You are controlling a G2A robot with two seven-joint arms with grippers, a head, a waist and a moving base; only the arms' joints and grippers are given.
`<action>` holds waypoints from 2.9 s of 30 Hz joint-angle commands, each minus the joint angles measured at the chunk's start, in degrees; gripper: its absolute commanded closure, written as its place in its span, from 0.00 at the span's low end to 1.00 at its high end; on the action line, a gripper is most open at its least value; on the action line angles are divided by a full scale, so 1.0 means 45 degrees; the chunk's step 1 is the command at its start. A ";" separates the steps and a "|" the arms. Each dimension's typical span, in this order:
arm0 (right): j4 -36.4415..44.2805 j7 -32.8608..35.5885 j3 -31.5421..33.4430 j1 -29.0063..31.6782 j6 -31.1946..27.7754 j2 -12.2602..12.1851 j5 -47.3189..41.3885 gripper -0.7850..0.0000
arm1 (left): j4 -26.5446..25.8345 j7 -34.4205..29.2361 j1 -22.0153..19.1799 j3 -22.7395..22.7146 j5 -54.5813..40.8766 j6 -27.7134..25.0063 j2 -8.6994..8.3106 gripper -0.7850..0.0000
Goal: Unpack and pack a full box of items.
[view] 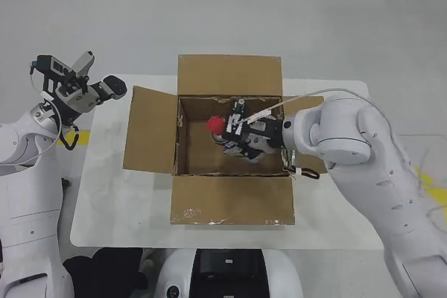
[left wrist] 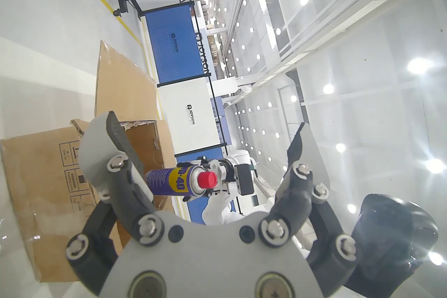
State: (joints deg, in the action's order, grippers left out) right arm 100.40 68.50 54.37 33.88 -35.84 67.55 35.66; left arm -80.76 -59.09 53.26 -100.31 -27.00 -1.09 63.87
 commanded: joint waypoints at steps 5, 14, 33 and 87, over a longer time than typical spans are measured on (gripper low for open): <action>-0.1388 0.0469 -0.1730 -0.1162 0.0481 0.0159 -0.0362 1.00 | 0.0000 0.0000 0.0000 0.0000 0.0000 0.0000 0.0000 0.00; -0.3016 0.0680 -0.4361 -0.2929 0.0692 0.0321 -0.1019 1.00 | 0.0000 0.0000 0.0000 0.0000 0.0000 0.0000 0.0000 0.00; -0.5638 0.0429 -0.7096 -0.4739 0.0442 0.1240 -0.2247 0.07 | 0.0000 0.0000 0.0000 0.0000 0.0000 0.0000 0.0000 0.00; 0.4750 -0.2186 0.7151 0.7320 0.2708 -0.2604 0.2356 0.00 | 0.0000 0.0000 0.0000 0.0000 0.0000 0.0000 0.0000 0.00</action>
State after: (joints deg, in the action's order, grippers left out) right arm 121.53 59.37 85.04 65.45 -23.74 55.97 45.53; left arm -80.76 -59.09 53.26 -100.31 -27.00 -1.09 63.87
